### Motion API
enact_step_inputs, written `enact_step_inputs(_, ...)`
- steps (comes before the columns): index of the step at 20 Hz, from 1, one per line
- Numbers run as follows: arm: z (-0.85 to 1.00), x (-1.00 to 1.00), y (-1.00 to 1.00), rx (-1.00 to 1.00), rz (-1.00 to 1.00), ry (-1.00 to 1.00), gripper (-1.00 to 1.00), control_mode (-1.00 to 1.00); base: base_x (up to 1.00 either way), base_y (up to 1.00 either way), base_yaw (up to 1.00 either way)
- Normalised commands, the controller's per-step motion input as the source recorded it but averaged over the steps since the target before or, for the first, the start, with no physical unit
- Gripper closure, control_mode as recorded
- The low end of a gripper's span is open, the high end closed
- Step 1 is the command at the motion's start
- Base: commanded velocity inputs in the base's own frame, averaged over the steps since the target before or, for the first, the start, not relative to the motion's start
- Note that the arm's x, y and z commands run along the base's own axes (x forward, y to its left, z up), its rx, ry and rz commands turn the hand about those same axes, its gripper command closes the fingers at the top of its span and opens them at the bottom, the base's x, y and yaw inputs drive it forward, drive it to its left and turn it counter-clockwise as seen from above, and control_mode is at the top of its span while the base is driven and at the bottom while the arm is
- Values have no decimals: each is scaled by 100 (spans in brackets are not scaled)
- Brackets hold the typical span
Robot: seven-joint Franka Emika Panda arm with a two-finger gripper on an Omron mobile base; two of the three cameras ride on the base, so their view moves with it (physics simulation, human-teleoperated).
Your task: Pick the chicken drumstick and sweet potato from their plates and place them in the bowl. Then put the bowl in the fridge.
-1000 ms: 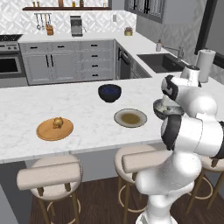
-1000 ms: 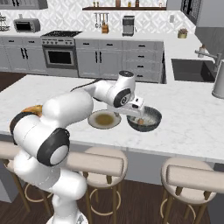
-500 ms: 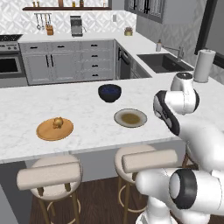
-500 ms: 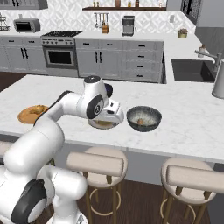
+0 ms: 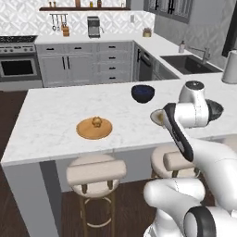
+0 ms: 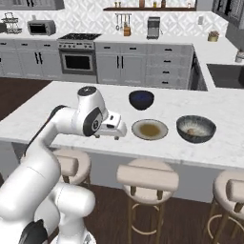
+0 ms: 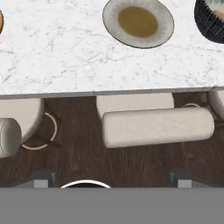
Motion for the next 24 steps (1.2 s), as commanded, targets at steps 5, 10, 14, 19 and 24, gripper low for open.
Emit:
enact_step_inputs(5,0,0,0,0,0,0,-100,100,-28,100,3)
enact_step_inputs(10,0,0,0,0,0,0,-100,100,-8,94,1)
enact_step_inputs(14,0,0,0,0,0,0,-100,100,51,0,1)
enact_step_inputs(19,0,0,0,0,0,0,-100,100,93,4,0)
enact_step_inputs(24,-2,33,0,0,2,1,-100,-100,60,1,0)
